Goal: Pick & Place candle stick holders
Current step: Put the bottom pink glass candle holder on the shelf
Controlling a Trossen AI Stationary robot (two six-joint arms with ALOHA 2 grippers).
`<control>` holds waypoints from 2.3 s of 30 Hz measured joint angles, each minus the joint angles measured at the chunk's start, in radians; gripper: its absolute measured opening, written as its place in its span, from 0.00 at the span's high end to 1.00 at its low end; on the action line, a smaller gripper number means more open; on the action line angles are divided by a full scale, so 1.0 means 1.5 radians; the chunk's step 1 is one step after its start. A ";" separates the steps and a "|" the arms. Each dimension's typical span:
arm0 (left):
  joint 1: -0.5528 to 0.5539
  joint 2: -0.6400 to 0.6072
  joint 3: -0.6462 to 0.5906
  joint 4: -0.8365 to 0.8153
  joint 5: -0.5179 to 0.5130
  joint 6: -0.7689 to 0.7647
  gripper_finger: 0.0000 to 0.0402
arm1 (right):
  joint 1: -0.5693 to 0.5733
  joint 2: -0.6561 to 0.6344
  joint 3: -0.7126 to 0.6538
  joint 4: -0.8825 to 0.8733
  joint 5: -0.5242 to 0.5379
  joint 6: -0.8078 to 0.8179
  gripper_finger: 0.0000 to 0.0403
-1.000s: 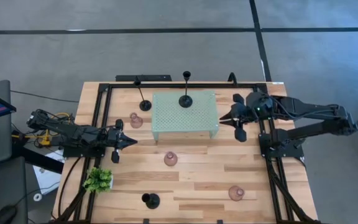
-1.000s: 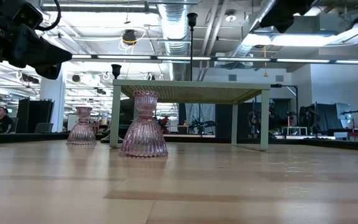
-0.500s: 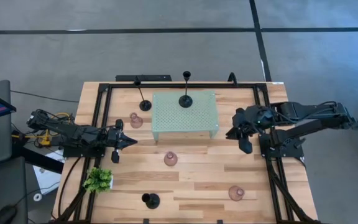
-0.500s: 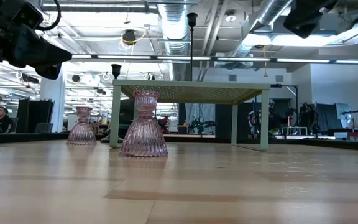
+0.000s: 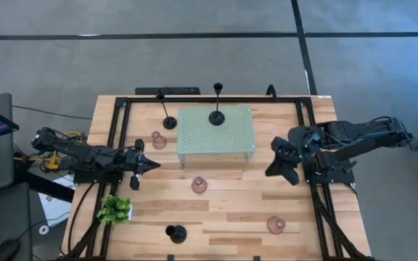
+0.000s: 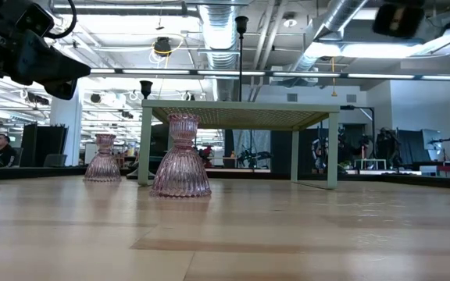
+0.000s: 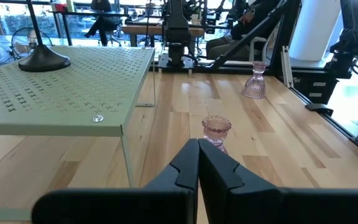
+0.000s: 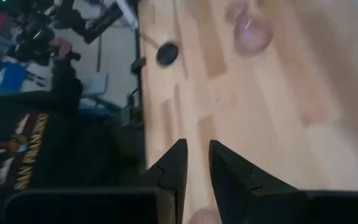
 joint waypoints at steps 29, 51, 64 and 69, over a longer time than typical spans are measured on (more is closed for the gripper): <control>0.000 0.154 0.000 0.007 0.000 -0.115 0.98 | 0.411 0.251 0.000 0.110 0.107 0.594 0.86; 0.000 0.209 0.000 0.036 0.000 -0.117 0.98 | 0.419 0.282 0.000 -0.075 0.126 0.603 0.86; 0.000 0.209 0.000 0.043 0.000 -0.117 0.98 | 0.448 0.285 0.000 -0.060 0.209 0.607 0.86; 0.000 0.209 0.000 0.044 0.000 -0.117 0.98 | 0.459 0.285 0.000 -0.060 0.215 0.622 0.86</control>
